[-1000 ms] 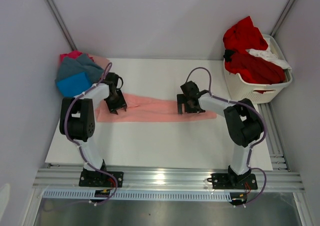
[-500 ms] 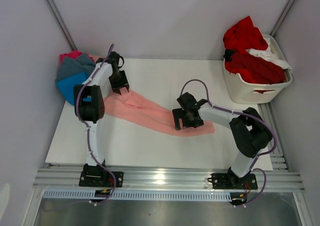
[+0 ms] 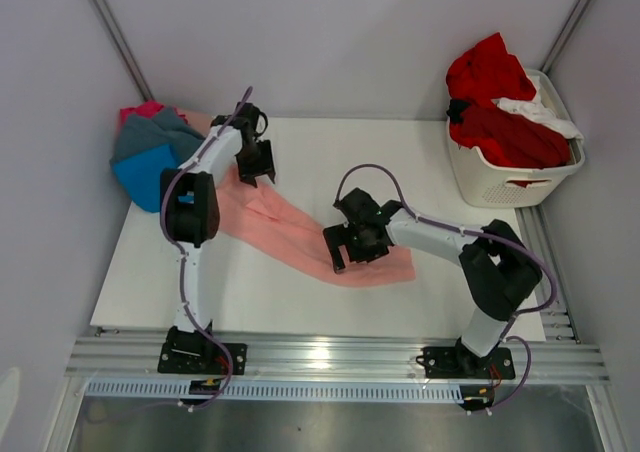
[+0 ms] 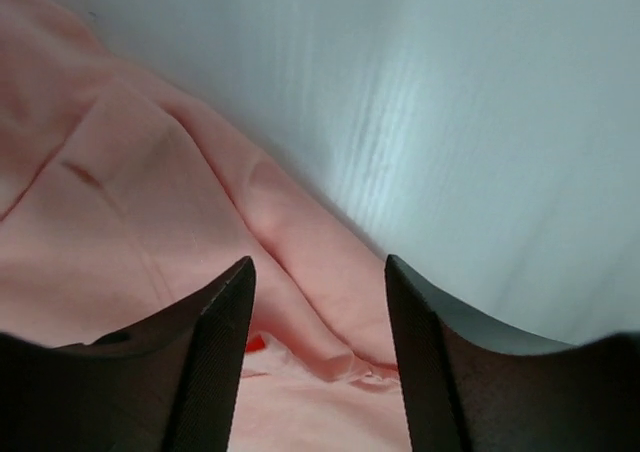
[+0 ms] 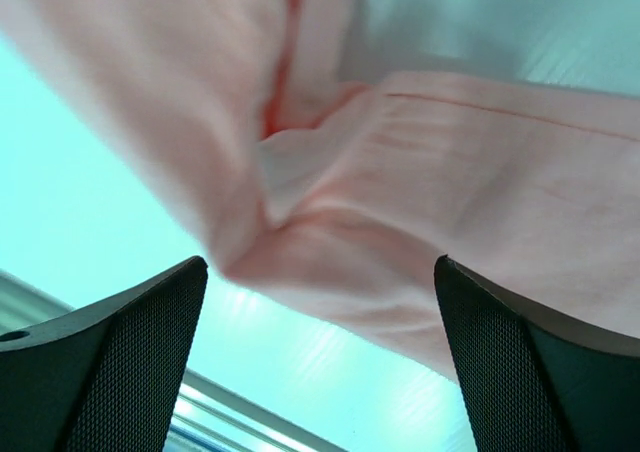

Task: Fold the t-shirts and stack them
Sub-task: Rotate the tshirt 90 degrees

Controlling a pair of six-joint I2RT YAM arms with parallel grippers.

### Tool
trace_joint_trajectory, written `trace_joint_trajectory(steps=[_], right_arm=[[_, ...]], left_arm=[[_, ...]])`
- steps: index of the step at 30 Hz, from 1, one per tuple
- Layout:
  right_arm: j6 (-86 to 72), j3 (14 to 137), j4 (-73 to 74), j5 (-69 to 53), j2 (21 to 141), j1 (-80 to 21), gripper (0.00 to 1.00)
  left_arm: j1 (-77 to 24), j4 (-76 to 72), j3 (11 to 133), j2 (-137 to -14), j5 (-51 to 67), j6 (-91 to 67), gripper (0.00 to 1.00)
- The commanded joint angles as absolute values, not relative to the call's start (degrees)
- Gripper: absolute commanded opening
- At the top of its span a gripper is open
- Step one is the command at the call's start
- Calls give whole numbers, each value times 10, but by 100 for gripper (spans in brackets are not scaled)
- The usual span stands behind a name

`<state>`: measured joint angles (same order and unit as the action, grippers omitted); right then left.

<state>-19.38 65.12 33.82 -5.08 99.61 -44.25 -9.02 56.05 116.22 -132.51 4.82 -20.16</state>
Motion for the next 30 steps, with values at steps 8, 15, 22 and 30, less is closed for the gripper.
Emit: trace_joint_trajectory(steps=[8,15,22,30], right_arm=[[-105,656,170,26,816,-428,99],[-156,777,47,-236,1015,-310,99],[-212,1042,46,-428,1268,-307,96],[-300,1225,8,-576,1415,-335,85]], left_arm=[[-88,316,915,-968,18,-222,59],[-90,229,623,-732,-4,-326,58],[-154,241,428,-527,3,-344,52],[-210,233,277,-343,33,-392,35]])
